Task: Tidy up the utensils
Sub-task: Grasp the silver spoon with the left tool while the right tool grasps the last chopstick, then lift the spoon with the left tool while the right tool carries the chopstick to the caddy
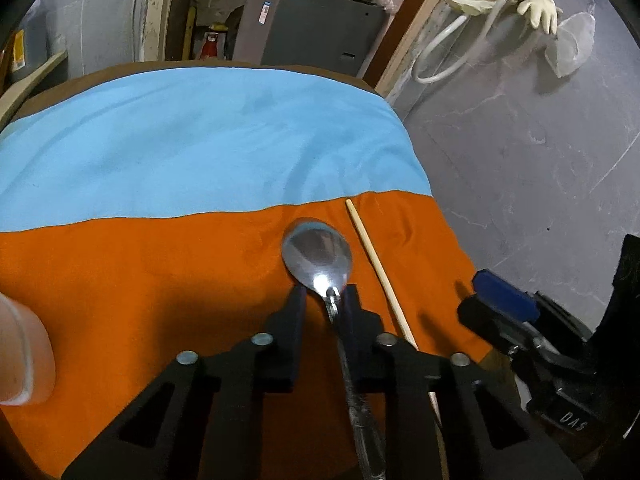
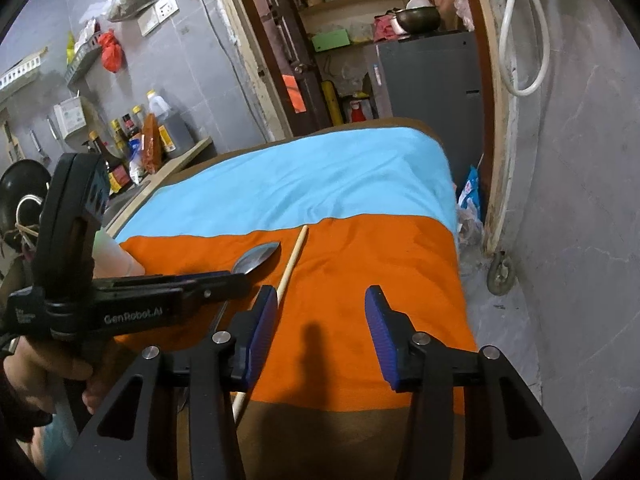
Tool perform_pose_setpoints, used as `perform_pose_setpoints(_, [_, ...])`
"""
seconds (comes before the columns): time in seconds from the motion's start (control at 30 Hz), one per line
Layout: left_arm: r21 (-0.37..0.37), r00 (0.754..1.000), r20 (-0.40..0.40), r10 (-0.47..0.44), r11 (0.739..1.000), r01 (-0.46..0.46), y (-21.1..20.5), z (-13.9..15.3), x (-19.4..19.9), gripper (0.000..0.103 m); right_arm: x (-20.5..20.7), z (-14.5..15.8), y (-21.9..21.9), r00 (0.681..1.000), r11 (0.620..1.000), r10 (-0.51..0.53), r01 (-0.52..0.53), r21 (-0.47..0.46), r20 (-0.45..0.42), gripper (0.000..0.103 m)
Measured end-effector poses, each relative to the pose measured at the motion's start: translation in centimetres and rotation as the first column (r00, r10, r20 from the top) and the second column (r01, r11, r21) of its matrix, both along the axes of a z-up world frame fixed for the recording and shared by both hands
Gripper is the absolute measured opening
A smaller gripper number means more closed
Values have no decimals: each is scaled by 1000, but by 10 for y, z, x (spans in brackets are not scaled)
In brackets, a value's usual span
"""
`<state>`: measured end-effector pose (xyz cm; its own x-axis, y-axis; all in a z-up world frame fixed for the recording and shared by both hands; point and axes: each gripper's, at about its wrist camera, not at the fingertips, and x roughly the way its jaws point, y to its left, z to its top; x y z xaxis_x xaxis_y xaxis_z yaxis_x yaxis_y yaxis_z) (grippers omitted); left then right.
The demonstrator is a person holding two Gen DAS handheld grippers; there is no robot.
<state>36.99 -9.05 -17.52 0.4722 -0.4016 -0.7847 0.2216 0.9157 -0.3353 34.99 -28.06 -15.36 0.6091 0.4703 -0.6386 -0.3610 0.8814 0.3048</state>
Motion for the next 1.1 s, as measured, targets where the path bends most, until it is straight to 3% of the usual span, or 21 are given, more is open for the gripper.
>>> perform_pose_setpoints(0.33, [6, 996, -15, 92, 996, -92, 36, 7, -24, 4, 19, -13, 36, 989, 992, 111, -116, -51, -100, 30])
perform_pose_setpoints(0.5, [-11, 994, -39, 106, 994, -107, 48, 6, -33, 4, 38, -16, 55, 984, 982, 115, -133, -137, -136, 18])
perform_pose_setpoints(0.7, [-49, 988, -98, 118, 991, -123, 49, 5, -25, 4, 58, -16, 66, 977, 977, 83, -118, -176, -194, 17])
perform_pose_setpoints(0.8, [-45, 986, -108, 125, 990, -130, 51, 7, -26, 4, 56, -14, 68, 979, 977, 36, -77, -199, -201, 6])
perform_pose_setpoints(0.97, [-39, 990, -78, 121, 991, -125, 49, 12, -35, 3, 50, -13, 55, 975, 993, 16, -42, -112, -223, 3])
perform_pose_setpoints(1.1, [-68, 992, -8, 128, 989, -128, 51, 23, -54, 3, 32, 1, 38, 984, 999, 14, -7, 38, -179, 3])
